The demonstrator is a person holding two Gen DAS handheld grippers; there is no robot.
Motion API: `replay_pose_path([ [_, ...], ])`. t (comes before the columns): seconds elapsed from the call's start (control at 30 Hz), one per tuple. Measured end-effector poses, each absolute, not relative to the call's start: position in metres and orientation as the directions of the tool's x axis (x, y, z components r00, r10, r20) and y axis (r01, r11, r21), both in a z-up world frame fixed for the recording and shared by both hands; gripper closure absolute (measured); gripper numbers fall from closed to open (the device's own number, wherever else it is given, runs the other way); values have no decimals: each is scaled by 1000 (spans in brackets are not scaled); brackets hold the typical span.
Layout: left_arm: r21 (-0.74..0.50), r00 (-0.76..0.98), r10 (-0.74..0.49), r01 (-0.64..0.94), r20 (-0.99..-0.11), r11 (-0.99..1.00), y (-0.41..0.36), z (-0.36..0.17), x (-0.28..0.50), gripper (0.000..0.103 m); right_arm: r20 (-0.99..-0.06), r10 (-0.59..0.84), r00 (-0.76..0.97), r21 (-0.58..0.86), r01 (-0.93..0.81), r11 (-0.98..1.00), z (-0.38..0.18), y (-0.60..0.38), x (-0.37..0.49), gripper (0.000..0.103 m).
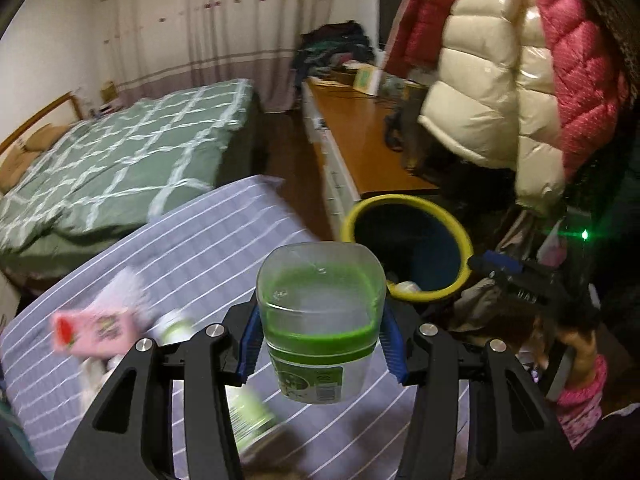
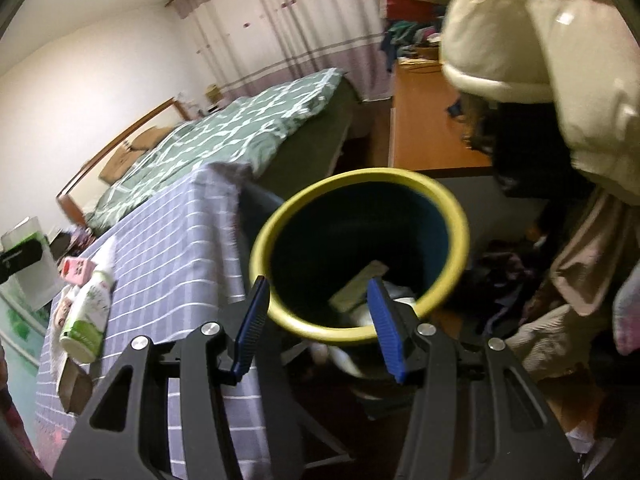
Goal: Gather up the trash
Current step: 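Carry the green-lidded tub over the yellow bin and open the left gripper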
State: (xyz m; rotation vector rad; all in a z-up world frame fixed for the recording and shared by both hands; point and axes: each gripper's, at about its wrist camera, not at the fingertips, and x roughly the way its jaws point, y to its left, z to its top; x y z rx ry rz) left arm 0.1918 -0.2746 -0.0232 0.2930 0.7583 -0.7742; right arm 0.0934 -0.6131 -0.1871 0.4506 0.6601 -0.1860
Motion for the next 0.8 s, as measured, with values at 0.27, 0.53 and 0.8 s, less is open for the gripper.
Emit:
replay_pose_path([
  [0.27,-92,363,-541,762,-759,640,-397,-56,213,53,-636,-101,765,325,383,865,-199,-649,68,54],
  [0.53,-128,286,-508,763,-812,634,-482,-105,223,53,-645,-103,757,346,409,845,-212,-665,53,54],
  [0.8,-95,373,-485,708,-791,699,-490,-112,230,23,-649,-103,754,363,425,829,-217,-675,46,54],
])
